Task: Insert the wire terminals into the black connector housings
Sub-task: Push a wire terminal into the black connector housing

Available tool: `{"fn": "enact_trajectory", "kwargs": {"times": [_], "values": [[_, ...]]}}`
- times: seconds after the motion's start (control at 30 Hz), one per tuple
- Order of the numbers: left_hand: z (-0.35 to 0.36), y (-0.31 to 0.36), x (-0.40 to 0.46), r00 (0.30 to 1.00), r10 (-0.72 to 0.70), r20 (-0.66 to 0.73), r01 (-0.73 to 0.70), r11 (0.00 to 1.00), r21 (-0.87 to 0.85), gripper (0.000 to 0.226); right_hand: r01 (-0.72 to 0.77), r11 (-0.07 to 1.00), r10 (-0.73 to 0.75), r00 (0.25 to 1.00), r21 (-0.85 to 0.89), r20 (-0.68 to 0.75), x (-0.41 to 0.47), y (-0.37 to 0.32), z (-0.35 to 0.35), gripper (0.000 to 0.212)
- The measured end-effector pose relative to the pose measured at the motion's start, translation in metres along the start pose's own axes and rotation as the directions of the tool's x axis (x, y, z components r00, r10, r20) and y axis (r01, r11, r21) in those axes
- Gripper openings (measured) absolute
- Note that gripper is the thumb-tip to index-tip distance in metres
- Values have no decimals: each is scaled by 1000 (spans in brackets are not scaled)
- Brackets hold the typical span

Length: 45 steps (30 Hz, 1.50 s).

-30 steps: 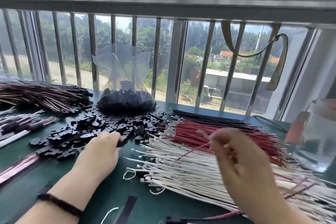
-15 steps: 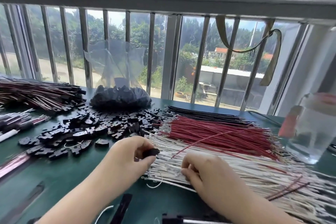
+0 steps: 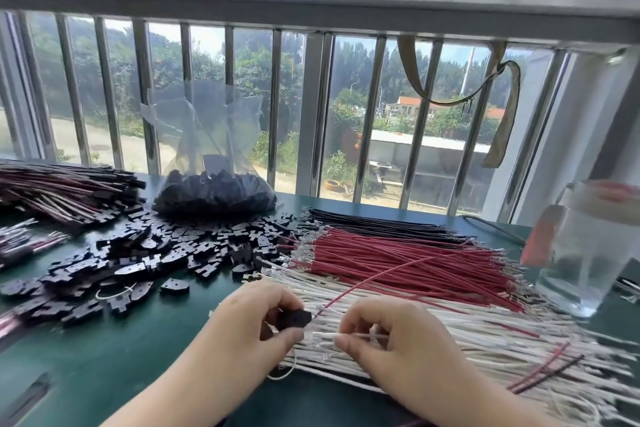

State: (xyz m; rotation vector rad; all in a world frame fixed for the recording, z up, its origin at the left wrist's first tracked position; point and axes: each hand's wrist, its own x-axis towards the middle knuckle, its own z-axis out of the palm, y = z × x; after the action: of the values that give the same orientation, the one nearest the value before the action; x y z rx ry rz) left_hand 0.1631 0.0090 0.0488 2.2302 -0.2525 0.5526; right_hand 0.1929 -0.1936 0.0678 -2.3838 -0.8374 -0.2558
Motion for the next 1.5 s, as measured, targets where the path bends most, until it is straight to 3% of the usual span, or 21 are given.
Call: {"fn": "enact_trajectory", "kwargs": {"times": [0.23, 0.43, 0.63, 0.77, 0.87, 0.97, 1.07, 1.17, 1.3, 1.4, 1.5], "values": [[3, -3, -1, 999, 30, 37, -26, 996, -83, 50, -24, 999, 23, 1000, -44, -4, 0, 6, -1, 12], [7, -6, -3, 993, -96, 61, 111, 945, -307, 51, -16, 999, 15, 1000, -39, -16, -1, 7, 0, 13], [5, 0, -7, 981, -119, 154, 165, 928, -334, 48, 39, 997, -39, 999, -66, 11, -5, 8, -3, 15], [2, 4, -8, 925, -201, 323, 346, 799, -492, 29, 138, 989, -140, 990, -46, -27, -7, 9, -5, 32], [-1, 5, -7, 904, -207, 374, 386, 772, -506, 39, 178, 984, -176, 982, 28, -67, -9, 8, -6, 31], [-7, 8, -6, 861, -182, 476, 447, 718, -534, 41, 244, 966, -251, 963, -81, -97, -11, 4, -10, 22], [-10, 10, -6, 793, -134, 594, 540, 605, -585, 50, 257, 964, -263, 958, -68, -117, -13, 1, -15, 18], [-11, 11, -6, 767, -138, 626, 603, 487, -632, 54, 151, 983, -146, 988, 106, -52, -13, -1, -18, 17], [-13, 15, -8, 746, -131, 653, 633, 444, -634, 53, 128, 969, -135, 991, 211, 18, -15, -4, -20, 10], [-12, 16, -10, 738, -136, 661, 646, 423, -635, 56, 158, 972, -165, 986, 172, 27, -16, -7, -22, 17], [-10, 15, -11, 720, -124, 683, 673, 362, -645, 55, 265, 964, -265, 964, 21, 3, -20, -9, -24, 19]]}}
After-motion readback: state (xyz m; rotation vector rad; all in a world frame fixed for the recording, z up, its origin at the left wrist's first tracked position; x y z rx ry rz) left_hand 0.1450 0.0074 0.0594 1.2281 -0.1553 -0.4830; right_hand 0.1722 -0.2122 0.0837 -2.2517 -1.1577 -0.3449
